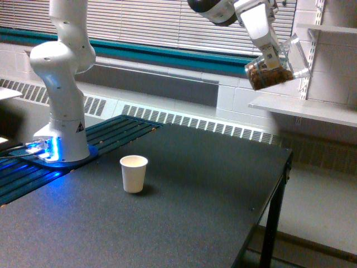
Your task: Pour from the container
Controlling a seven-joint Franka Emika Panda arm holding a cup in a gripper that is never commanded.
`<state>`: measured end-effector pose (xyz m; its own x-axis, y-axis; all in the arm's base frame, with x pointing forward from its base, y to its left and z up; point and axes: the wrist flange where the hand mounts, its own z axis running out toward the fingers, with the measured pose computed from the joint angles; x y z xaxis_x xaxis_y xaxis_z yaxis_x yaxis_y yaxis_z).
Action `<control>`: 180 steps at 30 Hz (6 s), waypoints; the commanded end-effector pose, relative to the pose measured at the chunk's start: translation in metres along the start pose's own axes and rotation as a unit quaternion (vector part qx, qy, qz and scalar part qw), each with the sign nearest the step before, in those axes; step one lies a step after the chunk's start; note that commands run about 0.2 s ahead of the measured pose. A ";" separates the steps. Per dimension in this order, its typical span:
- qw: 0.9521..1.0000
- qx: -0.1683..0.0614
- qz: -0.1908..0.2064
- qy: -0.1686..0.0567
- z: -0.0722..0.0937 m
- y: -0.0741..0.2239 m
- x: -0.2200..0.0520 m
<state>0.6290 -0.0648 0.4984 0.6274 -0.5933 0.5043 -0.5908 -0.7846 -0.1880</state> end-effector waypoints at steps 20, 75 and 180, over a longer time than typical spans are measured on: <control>0.995 0.068 -0.038 0.067 -0.133 0.018 0.010; 0.995 -0.006 -0.087 0.057 -0.170 0.079 -0.144; 0.981 -0.172 0.067 -0.062 -0.167 0.178 -0.220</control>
<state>0.3007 -0.0458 0.4935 0.5614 -0.7267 0.3959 -0.8038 -0.5927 0.0519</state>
